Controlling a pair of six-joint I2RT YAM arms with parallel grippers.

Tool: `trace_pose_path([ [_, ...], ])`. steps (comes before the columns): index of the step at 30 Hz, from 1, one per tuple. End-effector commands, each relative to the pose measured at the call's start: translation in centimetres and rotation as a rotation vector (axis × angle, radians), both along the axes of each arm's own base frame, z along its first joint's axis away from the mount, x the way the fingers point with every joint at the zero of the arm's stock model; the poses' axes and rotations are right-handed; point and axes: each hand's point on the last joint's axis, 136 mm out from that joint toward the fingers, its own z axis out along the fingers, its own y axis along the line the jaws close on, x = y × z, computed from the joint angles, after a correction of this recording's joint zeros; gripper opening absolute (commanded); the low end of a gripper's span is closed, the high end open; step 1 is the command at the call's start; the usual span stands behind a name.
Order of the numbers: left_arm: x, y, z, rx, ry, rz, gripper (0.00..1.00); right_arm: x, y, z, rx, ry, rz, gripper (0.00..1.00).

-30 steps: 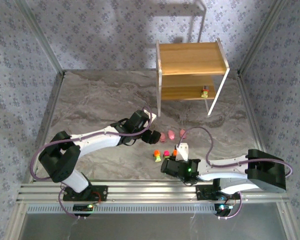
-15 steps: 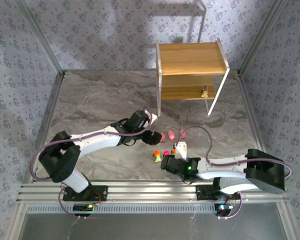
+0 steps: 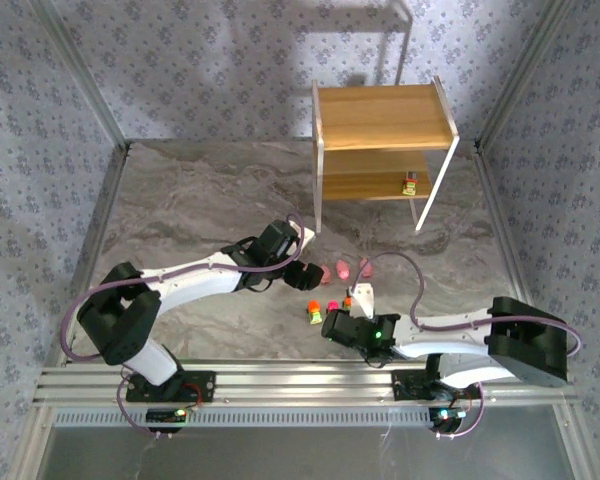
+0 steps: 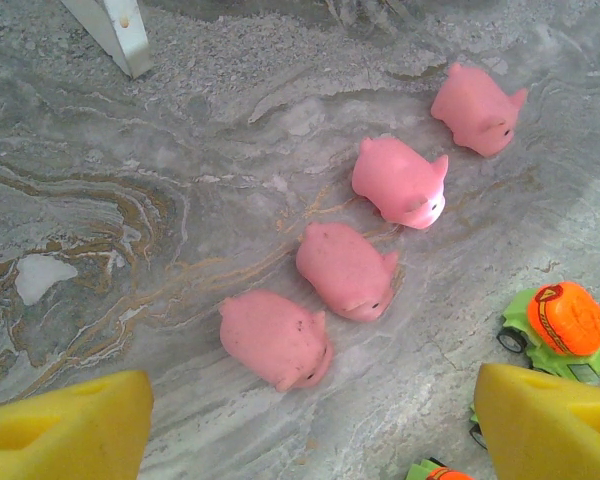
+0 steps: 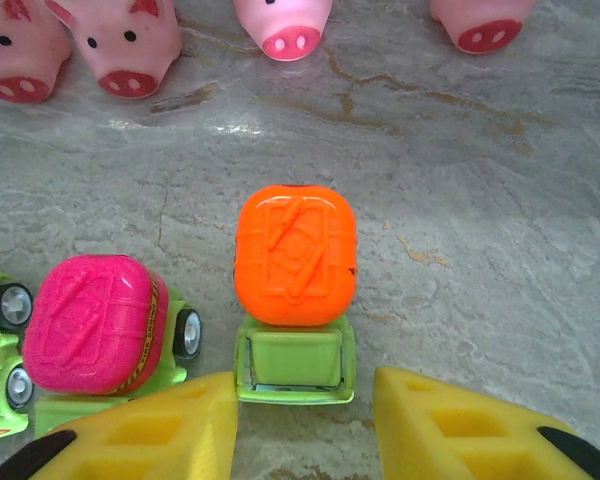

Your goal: Place and organize the plastic toys onto the shelf

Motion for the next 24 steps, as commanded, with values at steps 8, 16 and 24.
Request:
trace_pose_path([
  [8, 0.1, -0.5, 1.8, -0.038, -0.014, -0.019, 0.84, 0.5, 0.5, -0.4, -0.029, 0.007, 0.035, 0.41],
  [16, 0.0, -0.6, 1.9, -0.045, -0.014, -0.024, 0.84, 0.7, -0.2, 0.1, -0.041, -0.005, 0.029, 0.51],
  [24, 0.0, -0.7, 1.8, -0.044, -0.014, -0.024, 0.84, 1.4, -0.1, 0.4, -0.026, -0.009, 0.022, 0.50],
])
